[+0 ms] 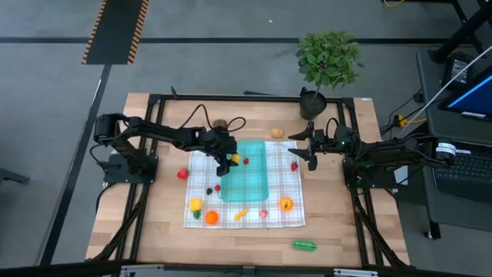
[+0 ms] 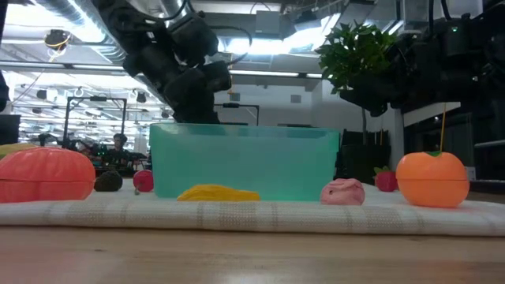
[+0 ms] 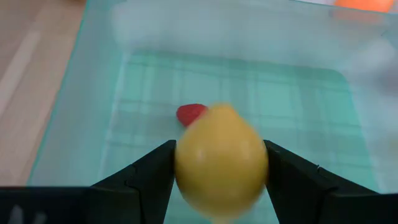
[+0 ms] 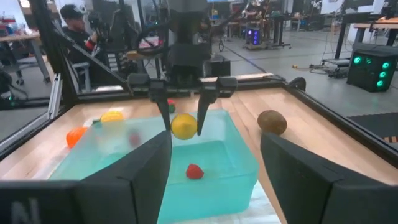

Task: Pick and placing Produce into tupperware
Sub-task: Put the lemon into the blue bin, then put the potato into the blue bin

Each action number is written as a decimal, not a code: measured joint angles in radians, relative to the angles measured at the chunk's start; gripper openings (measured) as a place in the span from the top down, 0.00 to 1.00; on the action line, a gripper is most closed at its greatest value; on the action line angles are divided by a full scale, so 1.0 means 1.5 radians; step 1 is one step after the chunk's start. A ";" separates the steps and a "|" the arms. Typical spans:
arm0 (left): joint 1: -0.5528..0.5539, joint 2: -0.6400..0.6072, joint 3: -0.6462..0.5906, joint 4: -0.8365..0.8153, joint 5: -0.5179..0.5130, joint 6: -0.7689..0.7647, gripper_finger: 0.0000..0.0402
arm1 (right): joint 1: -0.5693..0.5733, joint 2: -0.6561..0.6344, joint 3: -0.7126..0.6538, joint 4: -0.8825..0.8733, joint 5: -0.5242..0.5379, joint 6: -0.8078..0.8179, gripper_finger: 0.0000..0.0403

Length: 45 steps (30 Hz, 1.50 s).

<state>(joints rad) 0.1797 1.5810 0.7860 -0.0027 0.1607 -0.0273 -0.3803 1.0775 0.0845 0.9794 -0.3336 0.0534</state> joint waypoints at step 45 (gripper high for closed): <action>0.001 -0.508 -0.334 0.179 -0.014 0.026 0.45 | 0.000 0.000 0.000 -0.007 0.000 -0.023 0.38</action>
<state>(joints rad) 0.1806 0.8189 0.2852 0.2662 0.1390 0.0118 -0.3803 1.0775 0.0845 0.9687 -0.3336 0.0184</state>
